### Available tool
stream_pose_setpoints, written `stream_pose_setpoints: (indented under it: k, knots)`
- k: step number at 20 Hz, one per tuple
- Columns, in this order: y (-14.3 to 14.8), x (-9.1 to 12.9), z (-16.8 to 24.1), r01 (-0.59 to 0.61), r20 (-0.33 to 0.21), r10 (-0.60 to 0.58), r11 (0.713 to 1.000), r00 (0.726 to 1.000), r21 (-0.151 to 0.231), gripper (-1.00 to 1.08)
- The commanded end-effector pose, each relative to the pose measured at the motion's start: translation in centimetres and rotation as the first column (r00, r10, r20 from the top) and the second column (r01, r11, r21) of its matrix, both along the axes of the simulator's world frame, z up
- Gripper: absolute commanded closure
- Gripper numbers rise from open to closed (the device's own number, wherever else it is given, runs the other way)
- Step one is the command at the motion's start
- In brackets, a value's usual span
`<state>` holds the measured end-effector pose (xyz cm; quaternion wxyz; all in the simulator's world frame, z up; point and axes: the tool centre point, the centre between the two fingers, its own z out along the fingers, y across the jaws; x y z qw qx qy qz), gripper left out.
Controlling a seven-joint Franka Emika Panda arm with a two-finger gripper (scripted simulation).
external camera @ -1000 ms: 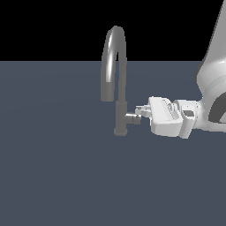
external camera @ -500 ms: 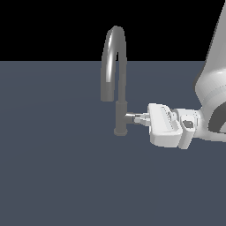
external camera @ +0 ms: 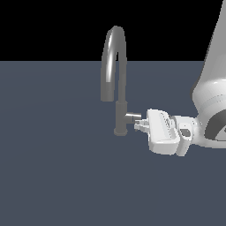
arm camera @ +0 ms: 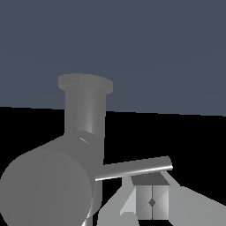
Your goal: Turn on the faucet by rotating a designated handle.
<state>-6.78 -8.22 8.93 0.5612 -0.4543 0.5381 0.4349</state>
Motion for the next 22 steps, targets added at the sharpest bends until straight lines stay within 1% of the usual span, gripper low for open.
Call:
stream_pose_setpoints:
  k: [1, 11, 12, 22]
  knots:
    - [0.0, 0.1, -0.8, 0.001, -0.006, -0.001, 1.0, 1.0, -0.001, 1.08]
    - [-0.1, 0.6, -4.8, 0.003, -0.035, -0.003, 1.0, 0.999, 0.0, 1.08]
    - [-0.4, 1.4, -1.9, -0.004, 0.012, 0.004, 1.0, 1.0, 0.006, 1.08]
    - [-0.6, 2.8, -5.4, 0.001, -0.023, -0.001, 1.0, 1.0, 0.002, 1.08]
